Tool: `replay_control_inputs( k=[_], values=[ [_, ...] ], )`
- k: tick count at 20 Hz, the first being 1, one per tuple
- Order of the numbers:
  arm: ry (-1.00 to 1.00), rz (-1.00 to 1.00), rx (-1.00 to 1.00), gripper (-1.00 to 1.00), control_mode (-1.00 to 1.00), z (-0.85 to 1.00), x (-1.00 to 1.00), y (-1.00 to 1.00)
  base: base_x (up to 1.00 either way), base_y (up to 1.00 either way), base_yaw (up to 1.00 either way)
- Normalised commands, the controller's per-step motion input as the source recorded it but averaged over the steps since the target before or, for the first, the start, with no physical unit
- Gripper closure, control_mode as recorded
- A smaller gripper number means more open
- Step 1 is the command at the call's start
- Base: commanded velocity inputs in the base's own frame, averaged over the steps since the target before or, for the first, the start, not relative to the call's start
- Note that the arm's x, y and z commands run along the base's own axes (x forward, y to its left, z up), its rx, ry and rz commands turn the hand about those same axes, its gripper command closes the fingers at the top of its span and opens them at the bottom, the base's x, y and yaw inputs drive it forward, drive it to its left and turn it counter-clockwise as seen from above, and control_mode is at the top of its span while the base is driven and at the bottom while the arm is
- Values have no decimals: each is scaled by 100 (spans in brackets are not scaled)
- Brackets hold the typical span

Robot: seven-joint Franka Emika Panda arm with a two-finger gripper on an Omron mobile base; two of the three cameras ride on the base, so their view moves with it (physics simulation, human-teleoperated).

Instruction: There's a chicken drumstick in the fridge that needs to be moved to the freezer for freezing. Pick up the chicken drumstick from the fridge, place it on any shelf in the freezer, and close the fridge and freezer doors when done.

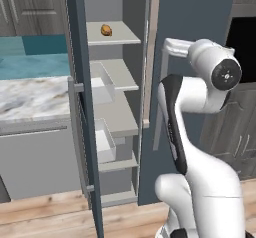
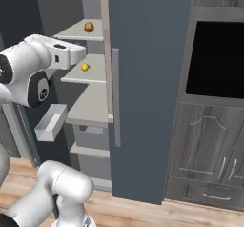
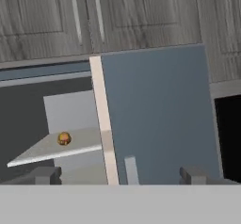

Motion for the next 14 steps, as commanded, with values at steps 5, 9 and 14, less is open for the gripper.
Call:
replay_control_inputs(
  k=[5,9,14],
  values=[
    [32,0,9,-100,-100,0,-100,44,0,0,0],
    [5,0,14,-100,-100,-29,-97,59,0,0,0],
    [4,0,17,-100,-100,-29,-72,52,0,0,0]
  ],
)
